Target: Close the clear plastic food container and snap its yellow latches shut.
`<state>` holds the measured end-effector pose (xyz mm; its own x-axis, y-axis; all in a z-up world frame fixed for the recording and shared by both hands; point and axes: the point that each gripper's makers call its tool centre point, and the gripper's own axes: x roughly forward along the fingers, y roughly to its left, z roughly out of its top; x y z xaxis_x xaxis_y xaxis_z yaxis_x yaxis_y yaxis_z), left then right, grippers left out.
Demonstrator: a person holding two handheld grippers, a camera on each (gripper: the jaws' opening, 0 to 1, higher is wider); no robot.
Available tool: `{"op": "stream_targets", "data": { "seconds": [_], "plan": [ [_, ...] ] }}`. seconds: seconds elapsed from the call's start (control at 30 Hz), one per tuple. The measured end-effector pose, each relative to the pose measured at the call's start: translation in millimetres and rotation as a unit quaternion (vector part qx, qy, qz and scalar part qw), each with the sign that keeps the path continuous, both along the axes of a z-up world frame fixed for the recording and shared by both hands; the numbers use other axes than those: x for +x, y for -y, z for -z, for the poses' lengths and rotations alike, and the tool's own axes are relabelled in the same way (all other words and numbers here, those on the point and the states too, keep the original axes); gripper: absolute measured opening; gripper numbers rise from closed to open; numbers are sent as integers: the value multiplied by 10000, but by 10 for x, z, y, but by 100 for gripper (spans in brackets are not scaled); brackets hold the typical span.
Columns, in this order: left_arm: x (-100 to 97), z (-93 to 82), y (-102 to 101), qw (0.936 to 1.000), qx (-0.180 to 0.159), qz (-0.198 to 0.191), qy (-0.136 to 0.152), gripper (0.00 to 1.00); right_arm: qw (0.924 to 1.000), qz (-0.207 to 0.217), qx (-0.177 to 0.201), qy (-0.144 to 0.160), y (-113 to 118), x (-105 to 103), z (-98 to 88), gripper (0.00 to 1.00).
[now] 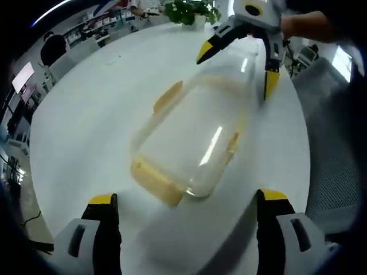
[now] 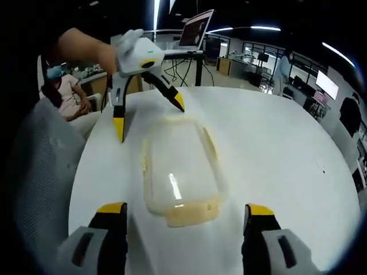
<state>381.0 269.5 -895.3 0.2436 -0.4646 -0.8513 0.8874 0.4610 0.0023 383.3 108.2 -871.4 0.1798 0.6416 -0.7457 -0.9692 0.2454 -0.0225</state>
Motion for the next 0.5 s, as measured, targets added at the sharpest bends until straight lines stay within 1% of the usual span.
{"op": "stream_targets", "data": {
  "seconds": [0.2, 0.33, 0.5],
  "plan": [
    [8, -3, 29, 9998, -52, 205, 29, 99, 9998, -121, -134, -18, 18, -13, 61, 81],
    [17, -5, 59, 9991, -66, 412, 39, 99, 9998, -105, -110, -90, 6, -18, 74, 80],
    [41, -6, 51, 9981, -101, 612, 51, 99, 9997, -175, -136, -38, -12, -1, 73, 75]
  ]
}}
